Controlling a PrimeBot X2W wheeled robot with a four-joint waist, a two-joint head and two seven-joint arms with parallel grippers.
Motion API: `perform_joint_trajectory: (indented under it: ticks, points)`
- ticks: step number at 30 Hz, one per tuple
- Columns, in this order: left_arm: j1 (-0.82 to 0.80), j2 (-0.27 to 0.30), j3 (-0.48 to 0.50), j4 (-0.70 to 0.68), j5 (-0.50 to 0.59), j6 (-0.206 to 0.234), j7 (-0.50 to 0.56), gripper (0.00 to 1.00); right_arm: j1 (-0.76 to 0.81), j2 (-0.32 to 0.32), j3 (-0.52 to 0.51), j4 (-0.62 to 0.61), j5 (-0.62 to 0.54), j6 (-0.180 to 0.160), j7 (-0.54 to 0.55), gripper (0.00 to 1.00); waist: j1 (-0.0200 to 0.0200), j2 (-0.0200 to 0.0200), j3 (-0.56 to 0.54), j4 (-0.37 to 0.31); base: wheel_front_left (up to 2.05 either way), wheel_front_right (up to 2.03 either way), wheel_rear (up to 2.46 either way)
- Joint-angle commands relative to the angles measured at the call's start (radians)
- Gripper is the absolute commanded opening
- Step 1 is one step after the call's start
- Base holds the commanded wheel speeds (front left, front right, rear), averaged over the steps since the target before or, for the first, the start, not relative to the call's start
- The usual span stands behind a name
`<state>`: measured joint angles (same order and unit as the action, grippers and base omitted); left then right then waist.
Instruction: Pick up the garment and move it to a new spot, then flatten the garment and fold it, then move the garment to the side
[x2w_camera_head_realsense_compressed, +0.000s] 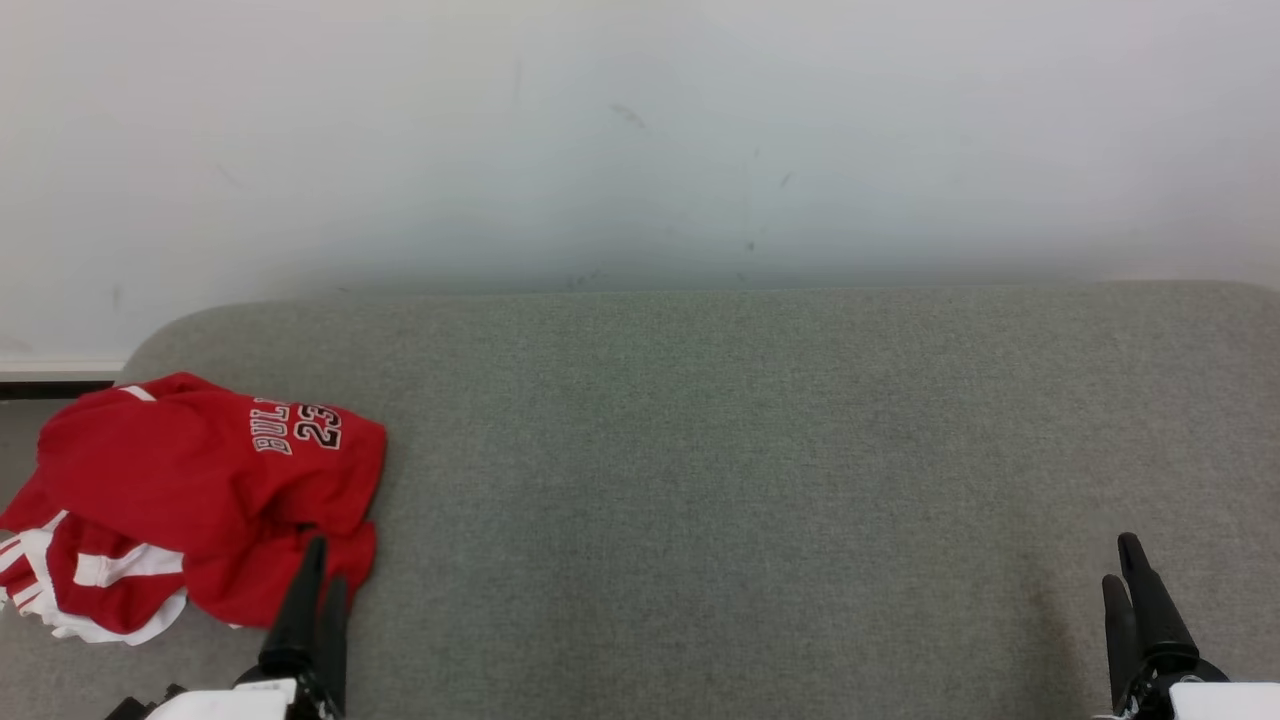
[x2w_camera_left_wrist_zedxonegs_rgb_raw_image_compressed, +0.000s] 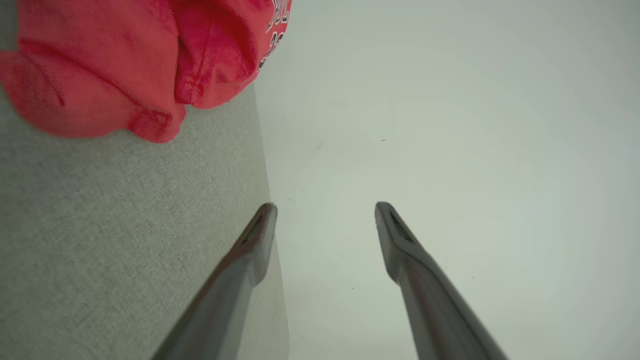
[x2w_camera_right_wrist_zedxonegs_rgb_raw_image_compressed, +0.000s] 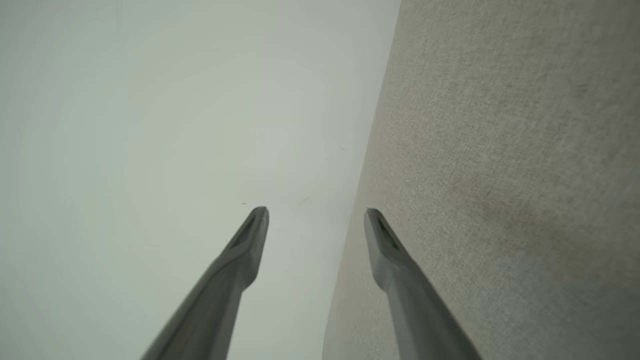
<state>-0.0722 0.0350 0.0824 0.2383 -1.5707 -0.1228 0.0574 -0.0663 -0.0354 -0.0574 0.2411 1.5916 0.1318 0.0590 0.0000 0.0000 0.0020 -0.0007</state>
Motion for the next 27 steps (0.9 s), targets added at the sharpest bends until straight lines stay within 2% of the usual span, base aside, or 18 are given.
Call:
perform_joint_trajectory:
  ticks: [1, 12, 22, 27]
  points:
    - [-0.021, 0.007, -0.002, -0.028, 0.021, -0.002, -0.009, 1.00, -0.025, -0.009, 0.010, -0.030, -0.017, 0.000, -0.011, 1.00, 0.0000, 0.0000, 0.000, 0.000, 0.00, 0.00, 0.00]
    - [-0.013, 0.009, -0.017, -0.085, 0.190, -0.003, -0.058, 1.00, -0.025, -0.014, 0.055, -0.092, -0.103, 0.000, -0.059, 1.00, 0.0000, 0.0000, -0.003, -0.003, 0.00, 0.00, 0.00]
    - [-0.001, 0.010, -0.014, -0.125, 0.435, -0.004, -0.097, 1.00, -0.023, -0.024, 0.087, -0.128, -0.302, -0.001, -0.098, 1.00, 0.0000, 0.0000, -0.006, -0.006, 0.00, 0.00, 0.00]
    - [0.002, 0.011, -0.029, -0.134, 0.555, 0.011, -0.115, 1.00, -0.021, -0.025, 0.101, -0.146, -0.398, -0.001, -0.117, 1.00, 0.0000, 0.0000, -0.010, -0.005, 0.00, 0.00, 0.00]
